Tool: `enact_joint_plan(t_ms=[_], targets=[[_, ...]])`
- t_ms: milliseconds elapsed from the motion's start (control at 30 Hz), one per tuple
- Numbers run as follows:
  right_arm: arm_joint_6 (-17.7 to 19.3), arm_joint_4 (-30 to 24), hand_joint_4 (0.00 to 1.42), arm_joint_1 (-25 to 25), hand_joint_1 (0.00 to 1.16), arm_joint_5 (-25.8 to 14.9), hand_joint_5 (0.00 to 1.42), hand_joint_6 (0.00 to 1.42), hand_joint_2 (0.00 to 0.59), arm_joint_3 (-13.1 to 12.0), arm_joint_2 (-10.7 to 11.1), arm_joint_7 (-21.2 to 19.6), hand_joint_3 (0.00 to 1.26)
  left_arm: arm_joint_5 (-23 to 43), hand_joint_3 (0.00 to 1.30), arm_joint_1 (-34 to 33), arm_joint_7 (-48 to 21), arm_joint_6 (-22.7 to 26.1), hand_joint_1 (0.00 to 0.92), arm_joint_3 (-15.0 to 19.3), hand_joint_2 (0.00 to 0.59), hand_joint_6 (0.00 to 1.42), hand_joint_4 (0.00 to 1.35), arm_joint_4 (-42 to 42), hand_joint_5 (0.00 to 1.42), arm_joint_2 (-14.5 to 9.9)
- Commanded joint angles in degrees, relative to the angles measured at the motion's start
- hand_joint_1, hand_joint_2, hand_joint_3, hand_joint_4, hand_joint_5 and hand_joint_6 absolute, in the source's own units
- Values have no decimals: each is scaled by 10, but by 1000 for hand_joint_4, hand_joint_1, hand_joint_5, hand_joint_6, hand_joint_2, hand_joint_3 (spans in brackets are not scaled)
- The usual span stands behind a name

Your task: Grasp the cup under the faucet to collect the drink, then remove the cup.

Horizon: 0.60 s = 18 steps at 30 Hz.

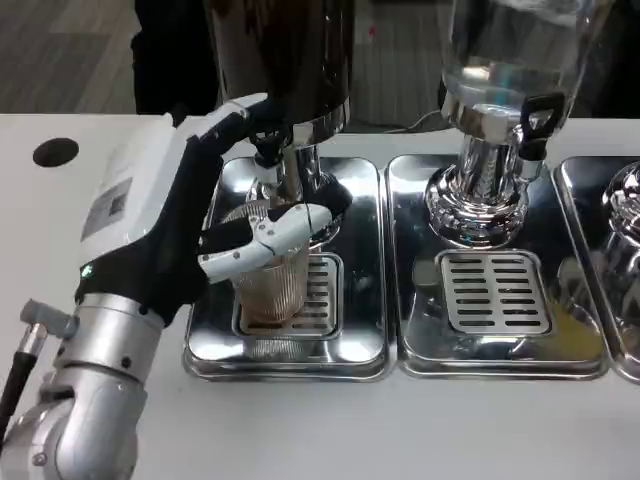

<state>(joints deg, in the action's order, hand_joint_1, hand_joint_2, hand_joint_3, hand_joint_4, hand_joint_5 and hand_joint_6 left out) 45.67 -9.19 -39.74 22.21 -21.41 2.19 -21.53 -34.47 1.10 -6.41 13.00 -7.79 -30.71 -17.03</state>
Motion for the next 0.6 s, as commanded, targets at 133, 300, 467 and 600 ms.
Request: enact_joint_plan(t_ms=[133,300,467,600], targets=[[12,1,244,-3,619,-1,198,47,586,0,-3,2,343,-3,279,17,0,-9,314,1,93,0,290,-11,234,2],[13,1,243,-2,621,0,198,59,586,0,-3,2,343,-4,282,20,1,-10,318,1,101,0,293,-14,227,3],[14,2,245,-1,621,1,198,61,586,1,-3,2,343,-4,282,23,2,-10,319,2,102,0,296,-17,225,4],[14,2,250,-1,622,1,204,62,586,1,-3,2,343,-3,282,26,3,-11,320,3,103,0,300,-19,228,4]])
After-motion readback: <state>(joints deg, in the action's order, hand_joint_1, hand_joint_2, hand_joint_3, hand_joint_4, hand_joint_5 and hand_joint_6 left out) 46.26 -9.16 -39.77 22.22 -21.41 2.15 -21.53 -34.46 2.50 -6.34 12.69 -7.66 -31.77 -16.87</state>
